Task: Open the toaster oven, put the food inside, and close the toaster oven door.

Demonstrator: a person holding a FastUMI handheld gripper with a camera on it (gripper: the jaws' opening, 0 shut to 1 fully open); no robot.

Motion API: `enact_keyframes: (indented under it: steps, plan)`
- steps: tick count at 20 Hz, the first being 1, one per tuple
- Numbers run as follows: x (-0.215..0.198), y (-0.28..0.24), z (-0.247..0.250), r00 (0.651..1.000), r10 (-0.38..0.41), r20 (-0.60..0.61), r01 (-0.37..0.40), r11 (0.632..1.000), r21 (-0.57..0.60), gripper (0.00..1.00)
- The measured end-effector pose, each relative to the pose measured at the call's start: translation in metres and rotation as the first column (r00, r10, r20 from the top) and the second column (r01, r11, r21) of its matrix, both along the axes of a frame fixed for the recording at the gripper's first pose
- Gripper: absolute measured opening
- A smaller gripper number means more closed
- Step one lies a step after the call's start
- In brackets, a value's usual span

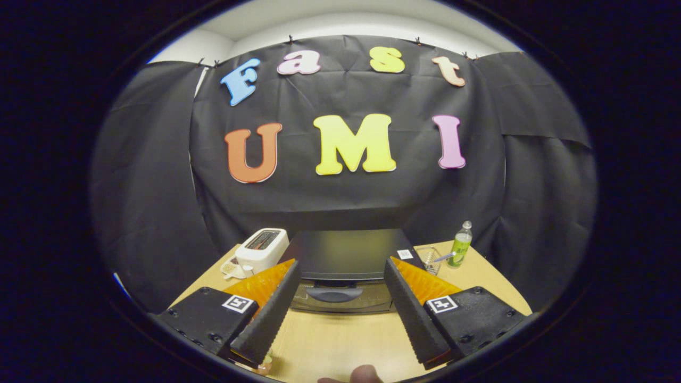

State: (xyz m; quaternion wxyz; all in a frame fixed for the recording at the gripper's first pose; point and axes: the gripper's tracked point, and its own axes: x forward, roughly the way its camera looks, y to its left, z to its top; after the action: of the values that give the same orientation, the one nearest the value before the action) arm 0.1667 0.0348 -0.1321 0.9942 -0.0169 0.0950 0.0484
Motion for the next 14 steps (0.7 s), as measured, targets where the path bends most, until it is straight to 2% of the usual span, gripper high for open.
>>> enact_keyframes:
  steps: [3, 7, 12, 14]
  plan:
    - [0.043, 0.007, -0.038, 0.999, 0.002, -0.037, -0.002, 1.0, -0.023, 1.0]
    - [0.079, 0.012, -0.079, 0.997, -0.002, -0.083, -0.002, 0.999, -0.046, 1.0]
    - [0.103, 0.012, -0.113, 0.988, -0.03, -0.15, 0.021, 0.998, -0.058, 1.0]
    - [0.103, 0.013, -0.118, 0.99, -0.036, -0.136, 0.028, 0.998, -0.063, 1.0]
